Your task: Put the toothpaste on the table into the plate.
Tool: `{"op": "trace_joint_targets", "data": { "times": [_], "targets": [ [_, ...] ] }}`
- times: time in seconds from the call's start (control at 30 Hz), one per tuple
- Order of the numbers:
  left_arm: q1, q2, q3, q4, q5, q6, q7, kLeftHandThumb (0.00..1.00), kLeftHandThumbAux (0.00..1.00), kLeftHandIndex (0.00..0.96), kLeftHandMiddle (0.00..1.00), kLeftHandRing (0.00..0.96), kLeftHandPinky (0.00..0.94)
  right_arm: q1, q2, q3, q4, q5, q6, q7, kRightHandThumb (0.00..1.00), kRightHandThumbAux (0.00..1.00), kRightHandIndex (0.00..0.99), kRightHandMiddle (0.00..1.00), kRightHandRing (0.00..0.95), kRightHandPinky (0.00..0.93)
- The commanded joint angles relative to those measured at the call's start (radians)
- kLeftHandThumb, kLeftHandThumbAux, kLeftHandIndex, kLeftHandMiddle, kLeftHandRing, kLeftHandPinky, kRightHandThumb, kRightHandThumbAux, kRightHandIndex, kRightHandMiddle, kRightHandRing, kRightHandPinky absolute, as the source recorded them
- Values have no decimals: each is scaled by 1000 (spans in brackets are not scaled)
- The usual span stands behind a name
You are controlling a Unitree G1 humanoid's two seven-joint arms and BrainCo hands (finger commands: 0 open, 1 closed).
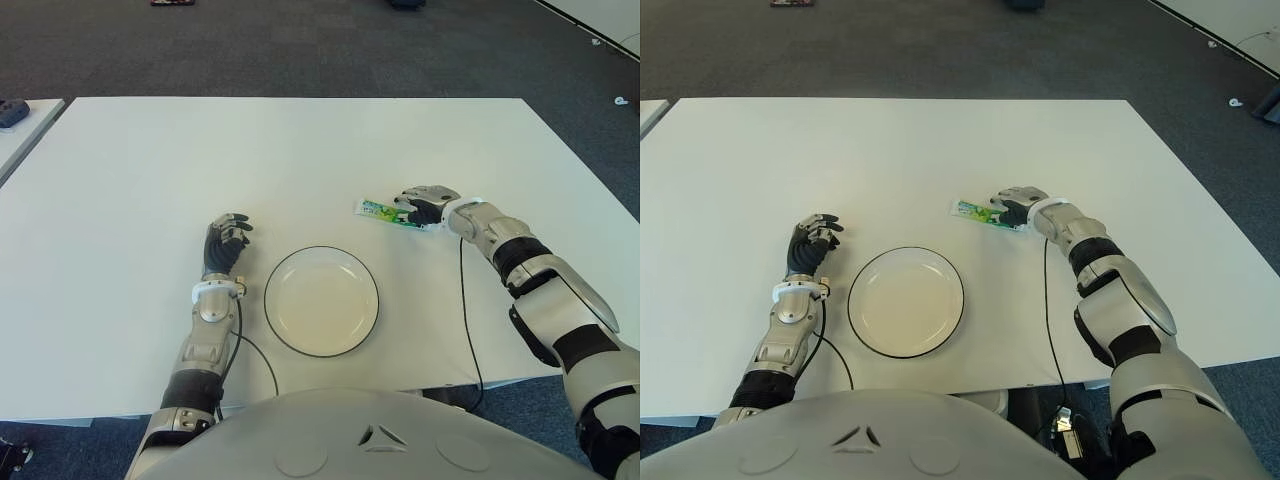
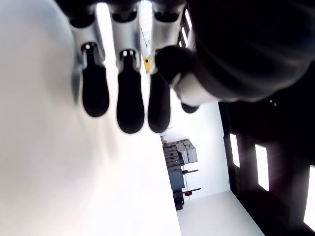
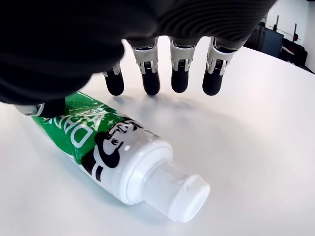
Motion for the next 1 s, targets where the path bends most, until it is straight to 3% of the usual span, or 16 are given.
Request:
{"op": "trace_joint_targets", "data": {
  "times": [0.03, 0.5, 0.7, 1.0],
  "targets": [
    [13, -8, 8, 1, -8, 10, 5, 832, 683, 396, 495, 628, 587, 56, 50, 36, 43, -17, 4, 3, 531, 129, 0, 0, 0, 0],
    [27, -14, 10, -23, -15, 19, 3, 832, 682, 393, 500, 634, 591, 108, 93, 54, 35, -21, 59, -68, 547, 181, 0, 0, 0, 0],
    [30, -14, 13, -28, -20, 28, 0, 832, 682, 394, 498, 631, 581, 175, 131, 61, -48, -32, 165, -127, 486, 350, 0, 0, 0, 0],
    [36, -16, 17, -37, -22, 34, 3, 833, 682, 395, 497, 629, 584, 270, 145, 99, -135, -69, 290, -214, 390, 522, 0, 0, 0, 0]
  ]
}}
